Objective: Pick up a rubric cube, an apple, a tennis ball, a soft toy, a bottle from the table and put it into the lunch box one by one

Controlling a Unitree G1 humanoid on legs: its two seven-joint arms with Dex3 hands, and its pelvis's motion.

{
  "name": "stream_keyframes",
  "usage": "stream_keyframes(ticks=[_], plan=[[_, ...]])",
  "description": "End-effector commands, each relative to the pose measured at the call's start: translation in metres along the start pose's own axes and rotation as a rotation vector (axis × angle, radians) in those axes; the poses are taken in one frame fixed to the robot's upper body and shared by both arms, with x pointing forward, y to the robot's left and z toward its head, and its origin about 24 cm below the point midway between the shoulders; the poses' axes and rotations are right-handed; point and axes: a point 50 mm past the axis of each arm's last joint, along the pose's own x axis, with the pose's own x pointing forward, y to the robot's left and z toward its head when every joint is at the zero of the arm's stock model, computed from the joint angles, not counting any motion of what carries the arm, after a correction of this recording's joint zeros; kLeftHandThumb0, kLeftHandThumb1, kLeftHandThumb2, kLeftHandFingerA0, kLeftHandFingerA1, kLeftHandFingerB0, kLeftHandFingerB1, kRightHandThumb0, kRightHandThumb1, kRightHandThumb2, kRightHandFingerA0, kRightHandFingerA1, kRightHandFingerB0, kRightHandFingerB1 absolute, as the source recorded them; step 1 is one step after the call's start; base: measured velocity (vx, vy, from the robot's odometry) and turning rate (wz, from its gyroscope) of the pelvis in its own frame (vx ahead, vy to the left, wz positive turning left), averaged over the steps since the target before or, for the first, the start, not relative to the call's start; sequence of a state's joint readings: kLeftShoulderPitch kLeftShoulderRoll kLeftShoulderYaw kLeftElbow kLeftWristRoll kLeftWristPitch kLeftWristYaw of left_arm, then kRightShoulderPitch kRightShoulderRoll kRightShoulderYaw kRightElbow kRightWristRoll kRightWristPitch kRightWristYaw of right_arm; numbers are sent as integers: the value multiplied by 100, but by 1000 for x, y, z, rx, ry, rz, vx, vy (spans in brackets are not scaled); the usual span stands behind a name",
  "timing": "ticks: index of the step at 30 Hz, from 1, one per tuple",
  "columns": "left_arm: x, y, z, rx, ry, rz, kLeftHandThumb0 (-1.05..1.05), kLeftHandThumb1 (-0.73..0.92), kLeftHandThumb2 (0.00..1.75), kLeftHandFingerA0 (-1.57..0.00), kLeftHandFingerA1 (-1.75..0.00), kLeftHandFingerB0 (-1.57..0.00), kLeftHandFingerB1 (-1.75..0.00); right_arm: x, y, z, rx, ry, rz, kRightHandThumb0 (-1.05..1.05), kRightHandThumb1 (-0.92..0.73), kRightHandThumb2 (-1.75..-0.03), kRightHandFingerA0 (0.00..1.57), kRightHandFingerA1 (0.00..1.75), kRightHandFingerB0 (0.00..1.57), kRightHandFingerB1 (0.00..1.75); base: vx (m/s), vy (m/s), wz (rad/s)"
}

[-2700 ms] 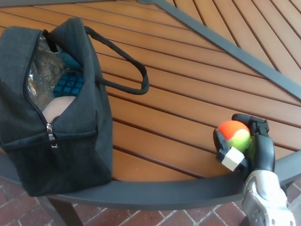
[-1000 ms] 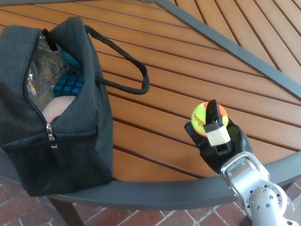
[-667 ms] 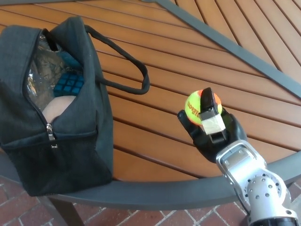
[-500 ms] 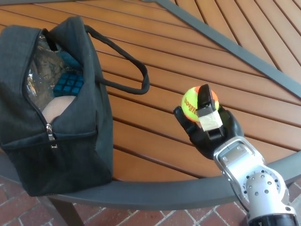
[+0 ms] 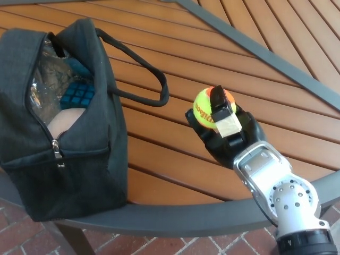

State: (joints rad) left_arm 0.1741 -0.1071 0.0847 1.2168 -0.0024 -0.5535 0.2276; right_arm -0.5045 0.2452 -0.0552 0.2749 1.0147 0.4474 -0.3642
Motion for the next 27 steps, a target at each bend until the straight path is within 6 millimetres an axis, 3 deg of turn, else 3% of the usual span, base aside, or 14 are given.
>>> stream_keyframes(ticks=[1,2,3,17,18,23,24,27], plan=[[2,11,2,60,-33,13,-14,65,87,-114,-113,-99,-113,-25,194,-41,218,146,469,-16,-69,-131,115,125,106,120,0,0,0],[2,11,2,60,-33,13,-14,65,87,-114,-113,-99,-113,-25,194,-41,218,147,469,-16,-69,-131,115,125,106,120,0,0,0],[2,11,3,55,-34,14,-14,58,96,-116,-113,-104,-112,-26,196,-40,205,144,482,-29,-49,-146,102,175,74,175,0,0,0],[1,10,2,26,-27,19,-15,58,96,-114,-113,-101,-109,-24,197,-35,80,67,501,-30,-55,-141,100,175,71,175,0,0,0],[1,9,2,25,-27,20,-13,60,96,-115,-116,-103,-113,-25,200,-33,51,54,517,-17,-72,-131,117,126,111,123,0,0,0],[1,8,2,24,-27,20,-13,60,96,-115,-116,-103,-113,-27,206,-30,5,35,541,-17,-72,-131,117,126,111,123,0,0,0],[0,8,1,8,-29,15,-11,64,90,-111,-117,-97,-114,-28,207,-29,-12,20,540,-32,-62,-129,105,175,76,175,0,0,0],[0,8,1,0,-29,13,-11,64,90,-111,-117,-97,-114,-28,208,-28,-20,14,540,-32,-62,-129,105,175,76,175,0,0,0]])
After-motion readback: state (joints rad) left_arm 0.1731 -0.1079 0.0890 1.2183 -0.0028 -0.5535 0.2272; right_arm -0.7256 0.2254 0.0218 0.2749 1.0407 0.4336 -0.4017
